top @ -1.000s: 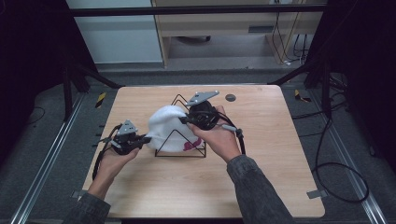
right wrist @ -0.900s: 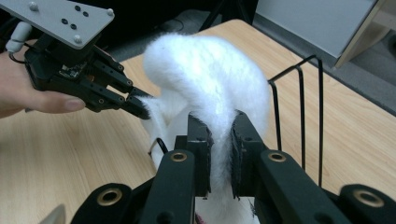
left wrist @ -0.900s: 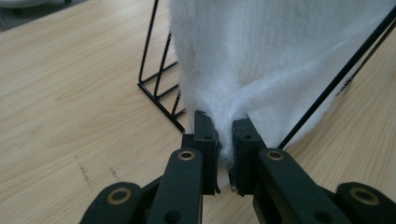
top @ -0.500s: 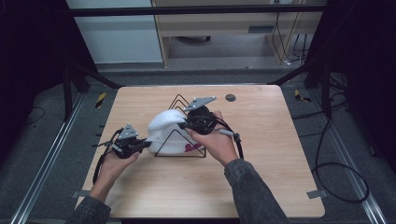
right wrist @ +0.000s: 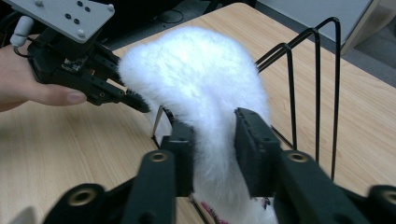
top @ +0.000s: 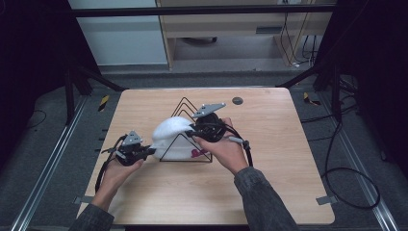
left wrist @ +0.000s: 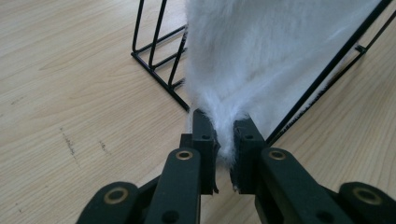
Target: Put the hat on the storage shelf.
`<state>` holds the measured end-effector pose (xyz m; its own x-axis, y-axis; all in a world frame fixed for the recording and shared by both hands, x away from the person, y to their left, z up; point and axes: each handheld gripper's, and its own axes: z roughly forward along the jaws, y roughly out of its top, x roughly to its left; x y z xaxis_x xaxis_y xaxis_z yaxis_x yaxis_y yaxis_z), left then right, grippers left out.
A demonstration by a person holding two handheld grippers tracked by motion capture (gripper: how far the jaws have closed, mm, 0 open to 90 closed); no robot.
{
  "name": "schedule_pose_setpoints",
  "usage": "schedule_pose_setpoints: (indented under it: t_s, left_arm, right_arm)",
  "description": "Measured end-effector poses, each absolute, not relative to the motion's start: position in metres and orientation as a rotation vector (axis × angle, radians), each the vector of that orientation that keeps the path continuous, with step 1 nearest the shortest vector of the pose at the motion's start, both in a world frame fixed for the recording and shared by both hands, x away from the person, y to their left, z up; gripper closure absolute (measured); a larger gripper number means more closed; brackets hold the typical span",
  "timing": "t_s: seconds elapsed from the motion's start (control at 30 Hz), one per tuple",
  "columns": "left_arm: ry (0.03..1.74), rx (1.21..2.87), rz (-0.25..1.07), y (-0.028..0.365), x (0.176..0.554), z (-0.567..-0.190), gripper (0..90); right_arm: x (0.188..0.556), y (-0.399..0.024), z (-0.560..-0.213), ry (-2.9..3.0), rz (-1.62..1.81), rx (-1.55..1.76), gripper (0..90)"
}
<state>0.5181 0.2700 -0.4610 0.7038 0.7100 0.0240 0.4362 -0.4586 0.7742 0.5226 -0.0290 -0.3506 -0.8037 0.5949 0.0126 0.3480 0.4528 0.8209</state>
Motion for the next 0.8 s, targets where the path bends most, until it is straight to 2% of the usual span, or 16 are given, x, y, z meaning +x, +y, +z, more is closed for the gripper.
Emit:
schedule_pose_setpoints:
  t_s: [0.07,0.1,0.23,0.3,0.43,0.6,0.8]
  left_arm:
    - [0.866,2.126,0.453,0.27,0.517,-0.461,79.4]
    - [0.865,2.125,0.465,0.27,0.515,-0.461,77.9]
    - [0.868,2.113,0.472,0.272,0.512,-0.462,74.5]
    - [0.877,2.101,0.456,0.274,0.511,-0.462,72.3]
    - [0.871,2.082,0.483,0.275,0.507,-0.459,69.3]
    - [0.866,2.058,0.515,0.275,0.5,-0.453,55.0]
    - [0.866,2.065,0.541,0.27,0.495,-0.448,33.7]
  right_arm:
    - [0.522,-0.029,-0.351,2.429,1.272,0.805,64.1]
    - [0.519,-0.031,-0.35,2.42,1.266,0.813,59.1]
    - [0.517,-0.035,-0.351,2.408,1.276,0.826,53.7]
    - [0.514,-0.04,-0.353,2.381,1.283,0.842,46.3]
    - [0.513,-0.041,-0.355,2.372,1.28,0.855,41.1]
    - [0.512,-0.042,-0.354,2.362,1.282,0.845,35.5]
    - [0.505,-0.044,-0.347,2.338,1.279,0.837,21.6]
